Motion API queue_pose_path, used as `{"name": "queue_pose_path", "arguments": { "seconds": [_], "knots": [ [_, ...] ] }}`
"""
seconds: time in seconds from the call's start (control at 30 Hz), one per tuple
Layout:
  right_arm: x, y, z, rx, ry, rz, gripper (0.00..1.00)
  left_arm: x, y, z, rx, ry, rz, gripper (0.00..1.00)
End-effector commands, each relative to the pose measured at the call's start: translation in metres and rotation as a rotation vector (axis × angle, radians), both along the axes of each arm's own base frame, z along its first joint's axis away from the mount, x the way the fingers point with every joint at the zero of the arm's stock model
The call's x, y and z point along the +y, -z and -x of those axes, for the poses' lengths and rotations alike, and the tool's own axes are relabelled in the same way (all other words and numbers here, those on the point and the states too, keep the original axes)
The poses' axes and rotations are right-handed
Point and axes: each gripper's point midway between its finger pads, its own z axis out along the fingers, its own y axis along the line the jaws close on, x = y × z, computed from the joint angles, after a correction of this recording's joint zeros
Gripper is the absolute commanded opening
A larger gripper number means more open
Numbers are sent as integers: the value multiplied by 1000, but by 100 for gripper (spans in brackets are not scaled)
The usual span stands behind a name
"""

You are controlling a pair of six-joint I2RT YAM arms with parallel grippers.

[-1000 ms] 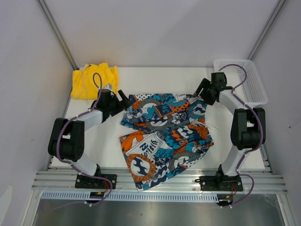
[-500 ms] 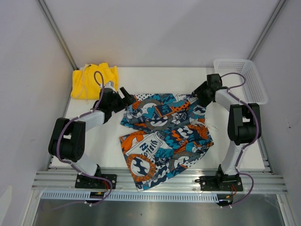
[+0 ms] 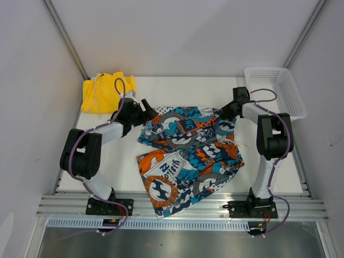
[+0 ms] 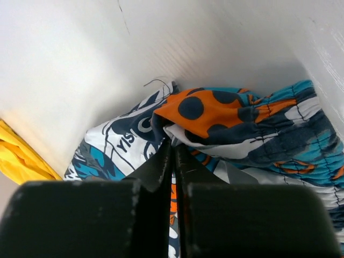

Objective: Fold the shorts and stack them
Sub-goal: Flatten the shorts out

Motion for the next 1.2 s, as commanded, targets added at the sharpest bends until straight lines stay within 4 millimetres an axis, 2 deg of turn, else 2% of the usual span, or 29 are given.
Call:
{"name": "queue_pose_path", "arguments": {
  "seconds": [0.0,0.13,0.17,0.2,0.27,0.3,0.53,0.67,1.07,1.17],
  "knots": [
    [2,-18,-20,-80,-2,-3,0,-11,-12,-12,-58,78,-48,84],
    [6,-27,-19,-129,-20,-3,0,-16,-5,-17,-54,106,-61,79],
    [7,-33,-17,-148,-23,-5,0,-18,2,-18,-41,118,-61,77],
    [8,-36,-17,-163,-25,-6,0,-23,-4,-23,-54,135,-50,77],
    [10,-40,-18,-192,-33,-13,0,-25,4,-25,-35,143,-53,76],
    [11,-40,-17,-190,-41,-17,0,-26,7,-33,-31,139,-56,76],
    [20,-40,-20,-207,-90,-47,0,-27,24,-48,-27,126,-72,75],
    [25,-46,-22,-228,-108,-67,0,-15,35,-52,-12,69,-119,75],
    [22,-56,-24,-260,-135,-59,0,-1,23,-68,-93,-30,-142,77],
    [21,-58,-25,-266,-135,-62,0,-5,24,-71,-97,-11,-135,76]
  ]
}}
